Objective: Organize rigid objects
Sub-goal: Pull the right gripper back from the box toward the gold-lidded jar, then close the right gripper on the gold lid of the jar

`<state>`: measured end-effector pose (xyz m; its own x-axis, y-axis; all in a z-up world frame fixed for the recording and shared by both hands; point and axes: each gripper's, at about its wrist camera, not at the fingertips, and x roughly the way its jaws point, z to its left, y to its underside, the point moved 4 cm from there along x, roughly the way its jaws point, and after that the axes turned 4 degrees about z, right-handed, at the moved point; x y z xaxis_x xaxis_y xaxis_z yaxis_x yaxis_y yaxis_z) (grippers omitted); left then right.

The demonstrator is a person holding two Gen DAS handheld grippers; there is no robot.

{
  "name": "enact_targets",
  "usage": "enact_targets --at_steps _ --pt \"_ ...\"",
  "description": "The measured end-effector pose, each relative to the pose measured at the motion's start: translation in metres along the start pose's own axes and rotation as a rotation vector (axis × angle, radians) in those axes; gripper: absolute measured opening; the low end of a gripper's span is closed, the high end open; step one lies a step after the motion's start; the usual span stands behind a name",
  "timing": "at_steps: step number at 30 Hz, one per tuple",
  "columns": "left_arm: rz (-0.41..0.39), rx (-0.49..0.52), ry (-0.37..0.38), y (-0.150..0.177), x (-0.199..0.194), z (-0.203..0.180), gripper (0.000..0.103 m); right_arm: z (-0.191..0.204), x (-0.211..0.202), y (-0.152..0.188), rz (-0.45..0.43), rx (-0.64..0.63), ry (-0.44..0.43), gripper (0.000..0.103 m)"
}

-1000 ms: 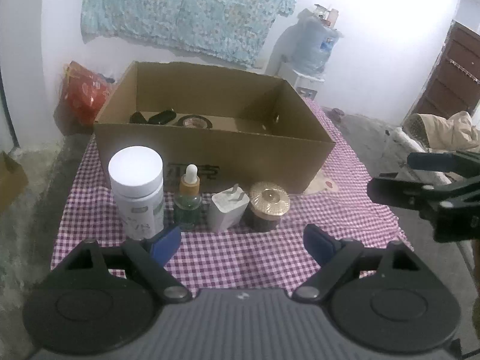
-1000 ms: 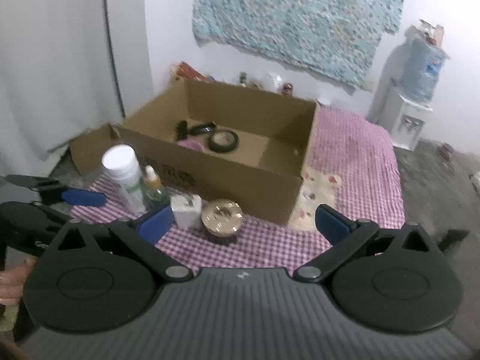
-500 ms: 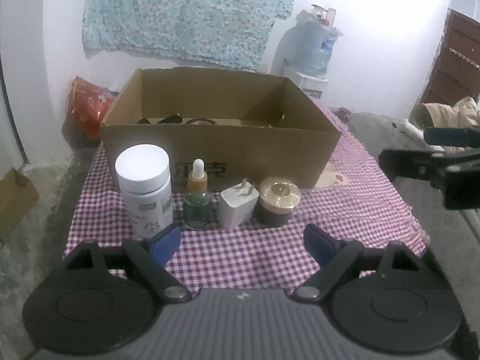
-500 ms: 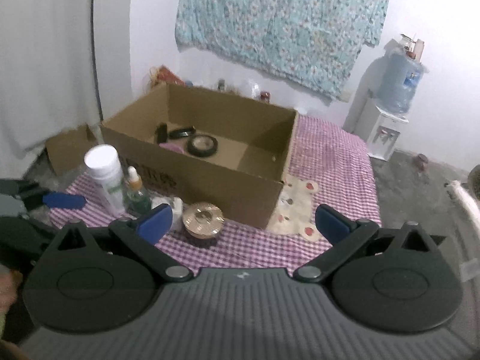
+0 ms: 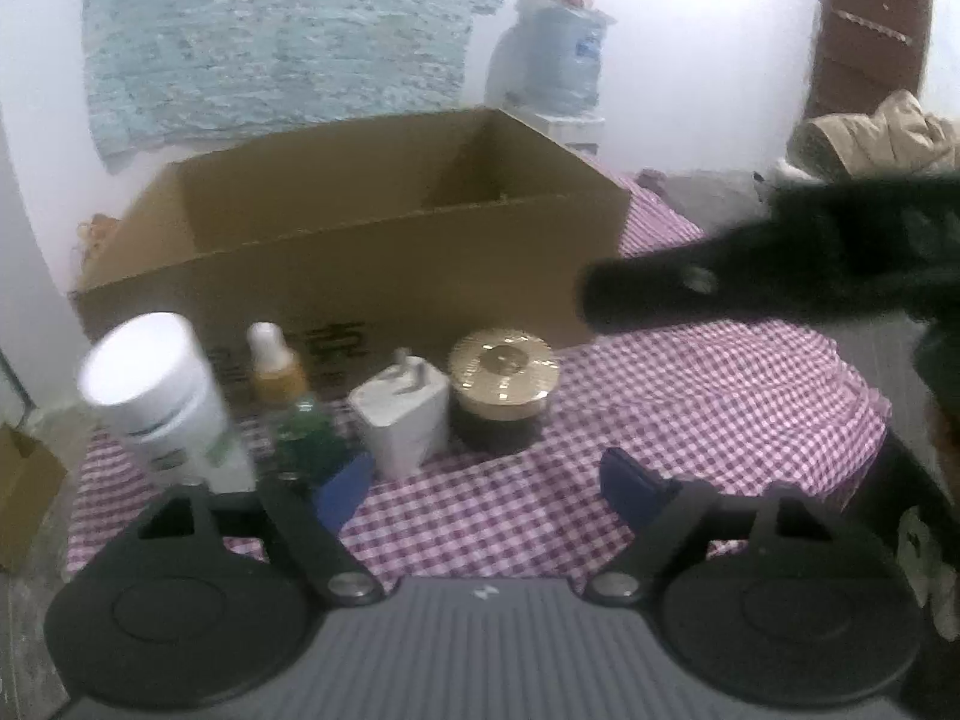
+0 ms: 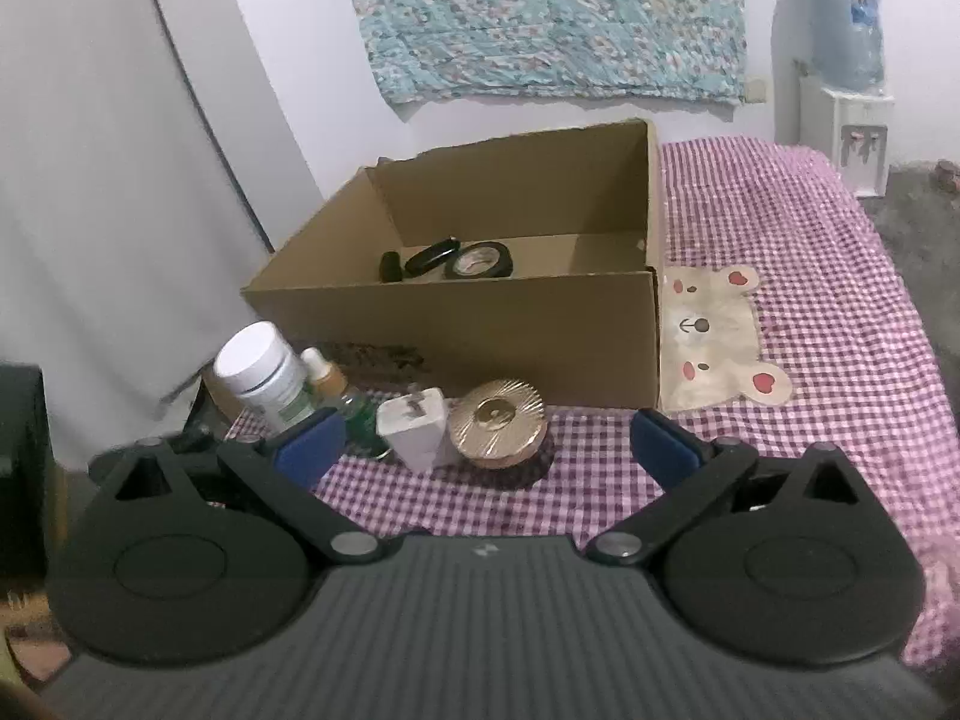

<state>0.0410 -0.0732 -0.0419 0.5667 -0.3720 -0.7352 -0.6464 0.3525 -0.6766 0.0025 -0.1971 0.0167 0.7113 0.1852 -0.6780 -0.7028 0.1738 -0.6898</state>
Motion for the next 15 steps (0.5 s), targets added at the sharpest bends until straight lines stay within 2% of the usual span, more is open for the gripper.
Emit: enact_targets --at_steps 3,10,15 --pt "0.017 0.019 0.012 -0.001 0.015 -0.008 0.066 -0.01 0.018 -0.002 0.008 0.027 -0.023 0.101" --pt "0.032 0.03 -0.016 -0.007 0.043 -0.015 0.051 -0.03 0.055 -0.004 0.04 0.102 -0.082 0.09" --pt "0.043 0.032 -0.026 -0.01 0.056 -0.017 0.049 -0.045 0.078 -0.004 0.072 0.169 -0.137 0.068"
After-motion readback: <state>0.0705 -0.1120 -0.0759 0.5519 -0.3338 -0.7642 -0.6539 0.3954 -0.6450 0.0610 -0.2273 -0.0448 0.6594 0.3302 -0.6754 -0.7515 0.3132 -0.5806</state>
